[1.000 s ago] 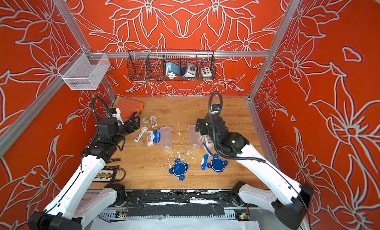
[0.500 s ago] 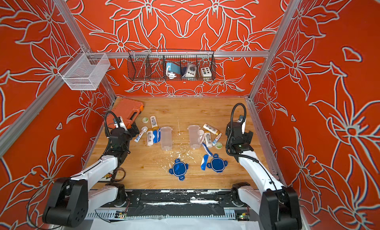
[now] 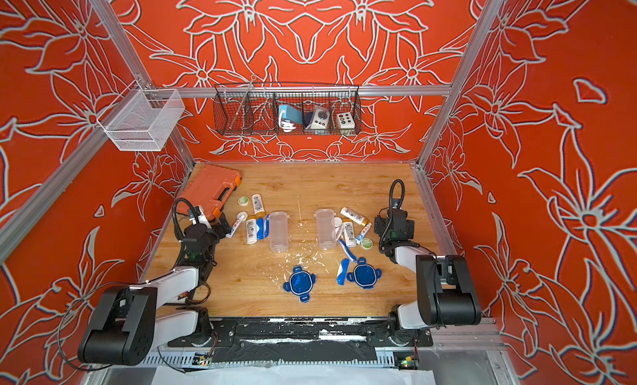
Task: Take out toiletry kits
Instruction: Reset both arms
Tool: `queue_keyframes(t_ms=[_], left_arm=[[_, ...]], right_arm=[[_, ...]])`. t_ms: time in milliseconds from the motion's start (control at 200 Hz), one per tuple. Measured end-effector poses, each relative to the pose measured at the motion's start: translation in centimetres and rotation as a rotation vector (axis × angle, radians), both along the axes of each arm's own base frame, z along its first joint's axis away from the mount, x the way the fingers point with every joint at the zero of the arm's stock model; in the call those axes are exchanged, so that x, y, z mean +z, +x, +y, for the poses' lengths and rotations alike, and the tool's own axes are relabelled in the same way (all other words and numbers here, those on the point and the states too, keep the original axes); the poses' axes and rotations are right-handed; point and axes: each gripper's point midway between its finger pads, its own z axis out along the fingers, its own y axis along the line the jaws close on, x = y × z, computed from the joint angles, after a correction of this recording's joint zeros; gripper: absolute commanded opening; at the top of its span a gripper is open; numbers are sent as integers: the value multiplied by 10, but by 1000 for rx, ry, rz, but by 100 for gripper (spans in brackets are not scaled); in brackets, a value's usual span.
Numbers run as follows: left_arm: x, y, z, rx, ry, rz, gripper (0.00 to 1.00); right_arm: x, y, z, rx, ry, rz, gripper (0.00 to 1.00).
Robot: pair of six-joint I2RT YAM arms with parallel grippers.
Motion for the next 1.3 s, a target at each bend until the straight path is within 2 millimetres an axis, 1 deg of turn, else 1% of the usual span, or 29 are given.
queue_keyframes(t_ms=[75, 155, 190, 275, 370, 455, 535, 611, 726, 911, 1301], left_arm=[[-15, -6, -2, -10, -10, 19, 99], [-23, -5, -8, -41, -20, 30, 99], [-23, -2, -10, -57, -23, 27, 99], [-19, 6, -19, -116, -22, 13, 99], [-13, 16, -38, -221, 2, -15, 99], [-15, 12, -53, -287, 24, -37, 99], [-24, 4, -61, -319, 36, -18, 99], [-24, 3, -62, -324, 45, -21, 99], [-18, 5, -62, -326, 57, -46, 99], [-13, 6, -65, -327, 73, -62, 99], [-13, 6, -64, -321, 87, -60, 99]], right_arm=[[0, -4, 7, 50, 12, -50, 97], [-11, -12, 13, 86, 21, -45, 97], [-12, -14, 14, 97, 24, -46, 97], [-6, -10, 17, 119, 27, -78, 97], [0, -7, 19, 130, 27, -108, 97], [3, -5, 21, 140, 29, -119, 97], [4, -5, 22, 145, 31, -124, 97], [4, -5, 22, 147, 31, -124, 97], [4, -5, 22, 148, 31, -126, 97], [5, -5, 22, 150, 27, -128, 98], [5, -4, 22, 153, 22, -129, 97]])
